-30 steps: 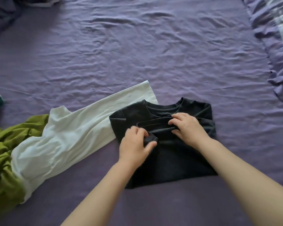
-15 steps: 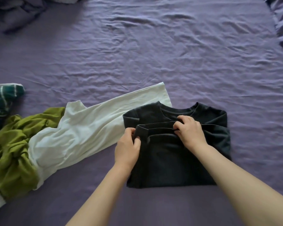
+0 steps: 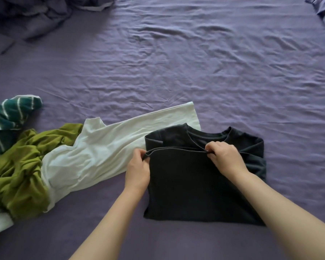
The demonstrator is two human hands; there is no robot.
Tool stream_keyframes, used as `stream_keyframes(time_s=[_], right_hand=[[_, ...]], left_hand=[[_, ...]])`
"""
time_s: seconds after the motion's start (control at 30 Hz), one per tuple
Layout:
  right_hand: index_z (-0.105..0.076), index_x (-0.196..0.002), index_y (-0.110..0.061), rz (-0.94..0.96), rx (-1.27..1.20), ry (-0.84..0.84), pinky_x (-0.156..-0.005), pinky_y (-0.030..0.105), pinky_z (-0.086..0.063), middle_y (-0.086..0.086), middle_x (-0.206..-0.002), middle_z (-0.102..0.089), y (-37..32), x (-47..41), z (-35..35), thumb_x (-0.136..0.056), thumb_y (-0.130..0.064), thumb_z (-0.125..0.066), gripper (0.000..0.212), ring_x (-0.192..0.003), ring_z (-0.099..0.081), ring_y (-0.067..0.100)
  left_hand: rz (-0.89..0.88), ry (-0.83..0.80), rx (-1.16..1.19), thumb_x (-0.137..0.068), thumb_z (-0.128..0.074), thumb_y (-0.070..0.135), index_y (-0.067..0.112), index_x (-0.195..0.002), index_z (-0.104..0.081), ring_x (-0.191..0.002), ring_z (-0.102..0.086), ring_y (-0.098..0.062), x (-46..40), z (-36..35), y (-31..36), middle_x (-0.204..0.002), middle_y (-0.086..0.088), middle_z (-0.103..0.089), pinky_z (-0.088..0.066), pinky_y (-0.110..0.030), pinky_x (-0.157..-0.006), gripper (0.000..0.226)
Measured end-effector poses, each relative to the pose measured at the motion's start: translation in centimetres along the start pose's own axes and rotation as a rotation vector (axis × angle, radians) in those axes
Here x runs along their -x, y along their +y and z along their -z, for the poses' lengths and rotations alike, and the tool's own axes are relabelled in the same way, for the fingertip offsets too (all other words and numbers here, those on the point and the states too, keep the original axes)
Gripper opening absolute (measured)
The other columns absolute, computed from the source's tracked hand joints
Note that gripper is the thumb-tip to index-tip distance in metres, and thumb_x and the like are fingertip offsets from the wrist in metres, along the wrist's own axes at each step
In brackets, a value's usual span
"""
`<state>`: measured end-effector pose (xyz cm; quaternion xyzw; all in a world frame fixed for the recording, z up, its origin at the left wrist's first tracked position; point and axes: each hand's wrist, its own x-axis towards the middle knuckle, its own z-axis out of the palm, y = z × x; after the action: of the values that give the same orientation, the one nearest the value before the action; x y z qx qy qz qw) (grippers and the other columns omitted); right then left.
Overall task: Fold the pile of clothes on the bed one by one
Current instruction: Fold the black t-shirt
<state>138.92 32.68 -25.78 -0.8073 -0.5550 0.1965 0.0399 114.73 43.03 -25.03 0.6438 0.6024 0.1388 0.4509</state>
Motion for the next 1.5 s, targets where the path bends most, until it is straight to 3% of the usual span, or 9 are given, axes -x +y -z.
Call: stream_keyframes(time_s=[0.2, 0.5, 0.77, 0.87, 1.0, 1.2, 1.3, 1.43, 1.5], right_hand=[[-0.045, -0.136, -0.030, -0.027, 0.041, -0.036, -0.099, 0.037, -0.034, 0.001, -0.144, -0.036, 0.9, -0.7, -0.8, -0.089, -0.027, -0.061, 0.050, -0.134, -0.029, 0.021], [-0.052, -0.127, -0.039, -0.017, -0.085, -0.172, -0.112, 0.044, -0.016, 0.000, -0.156, -0.013, -1.9, -3.6, -2.0, -0.091, -0.044, -0.053, 0.037, -0.144, 0.000, 0.023], [-0.066, -0.104, -0.025, -0.089, -0.168, -0.168, -0.109, 0.043, -0.021, -0.001, -0.153, -0.024, -1.7, -2.9, -1.3, -0.085, -0.033, -0.066, 0.021, -0.144, -0.006, 0.022], [-0.067, -0.100, -0.017, -0.044, -0.271, 0.007, -0.103, 0.044, -0.032, 0.001, -0.131, -0.053, -0.8, -2.0, 0.1, -0.083, -0.026, -0.068, 0.019, -0.131, -0.039, 0.027], [-0.064, -0.090, -0.013, -0.011, -0.237, 0.182, -0.080, 0.039, -0.043, 0.004, -0.079, -0.069, -0.4, -2.8, 2.0, -0.085, -0.028, -0.066, 0.016, -0.074, -0.063, 0.030], [-0.053, -0.115, -0.019, -0.048, -0.027, 0.068, -0.091, 0.034, -0.030, 0.001, -0.106, -0.066, 0.6, -5.6, 1.7, -0.090, -0.042, -0.057, 0.034, -0.102, -0.058, 0.023], [-0.048, -0.122, -0.024, -0.038, 0.094, -0.052, -0.093, 0.036, -0.031, 0.002, -0.108, -0.066, 3.0, -4.8, 1.4, -0.092, -0.049, -0.047, 0.040, -0.105, -0.056, 0.023], [-0.050, -0.126, -0.026, -0.103, 0.011, -0.125, -0.090, 0.039, -0.034, 0.005, -0.116, -0.062, 5.8, -3.4, 2.0, -0.096, -0.045, -0.040, 0.037, -0.112, -0.052, 0.027], [-0.050, -0.126, -0.027, -0.084, -0.002, -0.140, -0.090, 0.038, -0.035, 0.000, -0.122, -0.058, 7.2, -2.9, 2.2, -0.093, -0.042, -0.047, 0.036, -0.116, -0.049, 0.024]], left_hand=[[0.050, -0.045, 0.090, -0.093, -0.048, 0.003, 0.017, -0.097, -0.054, -0.092, -0.058, -0.019, -0.6, -0.5, 0.3, -0.092, 0.004, -0.062, -0.045, -0.034, -0.084, 0.016], [0.096, -0.152, 0.297, -0.094, -0.052, 0.000, 0.006, -0.103, -0.063, -0.090, -0.062, -0.010, -1.0, 0.3, 1.3, -0.097, -0.002, -0.067, -0.050, -0.016, -0.081, 0.016], [0.164, -0.233, 0.565, -0.096, -0.045, -0.001, -0.002, -0.114, -0.058, -0.096, -0.062, -0.011, -0.6, 1.0, 1.6, -0.108, -0.010, -0.065, -0.051, -0.020, -0.087, 0.022], [0.127, -0.165, 0.525, -0.096, -0.047, 0.000, 0.006, -0.105, -0.063, -0.096, -0.062, -0.011, -1.1, 1.0, 1.7, -0.102, -0.005, -0.068, -0.051, -0.017, -0.084, 0.019], [0.082, -0.005, 0.320, -0.093, -0.052, 0.002, 0.015, -0.093, -0.065, -0.092, -0.062, -0.017, -3.6, 0.4, 2.4, -0.091, -0.001, -0.067, -0.049, -0.036, -0.089, 0.018], [0.102, 0.260, -0.228, -0.089, -0.060, 0.019, 0.012, -0.115, -0.061, -0.110, -0.052, -0.029, -5.7, -1.5, 4.1, -0.115, -0.009, -0.061, -0.037, -0.036, -0.094, 0.026], [-0.133, 0.309, -0.492, -0.085, -0.060, 0.014, 0.015, -0.112, -0.061, -0.105, -0.048, -0.030, -3.7, -3.4, 5.5, -0.113, -0.010, -0.056, -0.038, -0.039, -0.088, 0.027], [-0.646, -0.144, -0.486, -0.079, -0.058, -0.007, 0.006, -0.100, -0.071, -0.098, -0.059, -0.033, -0.3, -8.3, 6.0, -0.100, -0.012, -0.066, -0.050, -0.045, -0.080, 0.028], [-0.693, -0.295, -0.536, -0.082, -0.055, -0.004, 0.007, -0.113, -0.067, -0.117, -0.054, -0.033, 0.6, -11.2, 6.1, -0.119, -0.014, -0.063, -0.046, -0.046, -0.096, 0.035]])
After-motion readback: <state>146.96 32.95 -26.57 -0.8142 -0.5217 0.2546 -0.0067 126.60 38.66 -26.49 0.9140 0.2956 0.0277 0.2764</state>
